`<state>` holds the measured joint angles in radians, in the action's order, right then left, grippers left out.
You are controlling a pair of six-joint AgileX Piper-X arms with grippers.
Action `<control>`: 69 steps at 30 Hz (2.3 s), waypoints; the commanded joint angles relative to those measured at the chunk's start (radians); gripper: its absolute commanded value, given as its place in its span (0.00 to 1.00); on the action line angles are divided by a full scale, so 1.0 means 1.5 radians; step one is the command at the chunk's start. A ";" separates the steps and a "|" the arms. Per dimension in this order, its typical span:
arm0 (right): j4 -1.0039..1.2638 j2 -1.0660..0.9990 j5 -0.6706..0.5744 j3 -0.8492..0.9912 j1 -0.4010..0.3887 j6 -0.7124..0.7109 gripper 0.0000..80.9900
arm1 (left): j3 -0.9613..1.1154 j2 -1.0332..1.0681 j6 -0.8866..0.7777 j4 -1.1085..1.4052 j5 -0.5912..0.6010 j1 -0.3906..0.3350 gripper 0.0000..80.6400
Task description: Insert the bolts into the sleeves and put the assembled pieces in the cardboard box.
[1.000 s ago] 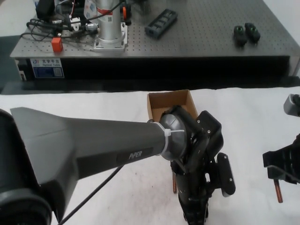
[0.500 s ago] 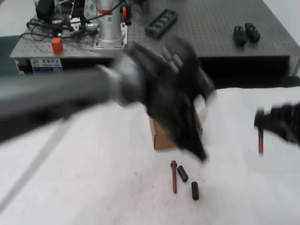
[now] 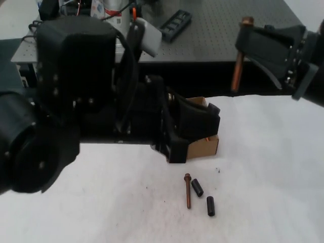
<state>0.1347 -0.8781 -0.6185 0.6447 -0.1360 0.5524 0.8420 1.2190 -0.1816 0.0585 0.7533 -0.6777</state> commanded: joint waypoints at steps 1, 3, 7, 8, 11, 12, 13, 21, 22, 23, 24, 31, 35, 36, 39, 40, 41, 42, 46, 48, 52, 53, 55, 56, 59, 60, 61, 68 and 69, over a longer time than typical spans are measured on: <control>0.069 -0.013 0.012 0.005 -0.059 0.032 0.05 | 0.001 -0.013 -0.011 0.022 0.012 0.000 0.01; 0.069 -0.014 0.013 0.005 -0.071 0.030 0.05 | 0.001 -0.015 -0.011 0.022 0.020 0.000 0.01; 0.069 -0.018 0.017 0.005 -0.086 0.030 0.05 | 0.001 -0.015 -0.011 0.022 0.028 0.000 0.01; 0.069 -0.019 0.017 0.005 -0.090 0.030 0.05 | 0.001 -0.015 -0.011 0.022 0.028 0.000 0.01; 0.069 -0.019 0.017 0.005 -0.097 0.030 0.05 | 0.001 -0.015 -0.011 0.022 0.028 0.000 0.01; 0.069 -0.019 0.017 0.005 -0.098 0.030 0.05 | 0.001 -0.015 -0.011 0.022 0.028 0.000 0.01; 0.069 -0.019 0.017 0.005 -0.098 0.030 0.05 | 0.001 -0.015 -0.011 0.022 0.027 0.000 0.01; 0.068 -0.019 0.017 0.005 -0.097 0.030 0.05 | 0.001 -0.015 -0.050 0.062 -0.013 0.000 0.01; 0.068 -0.019 0.017 0.005 -0.097 0.030 0.05 | 0.001 -0.015 -0.053 0.071 -0.013 0.000 0.01; 0.068 -0.019 0.017 0.005 -0.097 0.030 0.05 | 0.001 -0.015 -0.053 0.080 -0.013 0.000 0.01; 0.068 -0.019 0.015 0.005 -0.099 0.030 0.05 | 0.001 -0.015 -0.059 0.088 -0.013 0.000 0.01; 0.069 -0.019 0.012 0.005 -0.132 -0.008 0.16 | 0.001 -0.015 -0.088 0.098 -0.025 0.000 0.01; 0.069 -0.019 0.017 0.005 -0.140 -0.014 0.50 | 0.001 -0.015 -0.088 0.098 -0.038 0.000 0.01; 0.069 -0.019 0.017 0.005 -0.140 -0.014 0.50 | 0.001 -0.015 -0.088 0.098 -0.045 0.000 0.01; 0.069 -0.015 0.020 0.006 -0.130 -0.022 0.47 | 0.001 -0.015 -0.082 0.103 -0.076 0.000 0.01; 0.069 -0.011 0.023 0.006 -0.124 -0.023 0.47 | 0.001 -0.015 -0.077 0.110 -0.086 0.000 0.01; 0.069 -0.007 0.022 0.006 -0.115 -0.022 0.47 | 0.001 -0.015 -0.072 0.116 -0.100 0.000 0.01; 0.066 -0.003 0.022 0.006 -0.107 -0.025 0.47 | 0.001 -0.015 -0.070 0.123 -0.110 0.000 0.01; 0.001 0.038 0.037 0.006 -0.042 -0.054 0.47 | 0.004 -0.006 -0.071 0.142 -0.255 0.000 0.01; -0.073 0.063 0.065 0.006 -0.005 -0.091 0.47 | 0.016 0.015 -0.097 0.140 -0.325 0.005 0.01; -0.234 0.106 0.124 0.006 0.070 -0.146 0.47 | 0.083 0.121 -0.151 0.092 -0.404 0.025 0.01; -0.272 0.111 0.135 0.006 0.086 -0.157 0.47 | 0.112 0.161 -0.153 0.061 -0.417 0.029 0.01; -0.332 0.115 0.160 0.006 0.110 -0.174 0.47 | 0.185 0.248 -0.153 -0.004 -0.427 0.036 0.01; -0.359 0.115 0.175 0.006 0.118 -0.175 0.47 | 0.226 0.295 -0.153 -0.044 -0.425 0.039 0.01; -0.413 0.106 0.206 0.006 0.125 -0.191 0.47 | 0.350 0.422 -0.142 -0.169 -0.425 0.041 0.01; -0.424 0.103 0.215 0.006 0.125 -0.196 0.47 | 0.394 0.464 -0.130 -0.211 -0.423 0.041 0.01; -0.430 0.100 0.217 0.006 0.125 -0.201 0.47 | 0.430 0.494 -0.129 -0.248 -0.419 0.041 0.01; -0.434 0.085 0.223 0.006 0.125 -0.205 0.47 | 0.651 0.677 -0.127 -0.397 -0.407 0.041 0.01; -0.434 0.085 0.223 0.006 0.125 -0.205 0.47 | 0.667 0.689 -0.127 -0.413 -0.407 0.041 0.00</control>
<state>-0.5135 -0.7460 -0.2860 0.6447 0.0456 0.2577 1.7393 2.2017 -0.3859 -0.4893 0.1401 -0.6166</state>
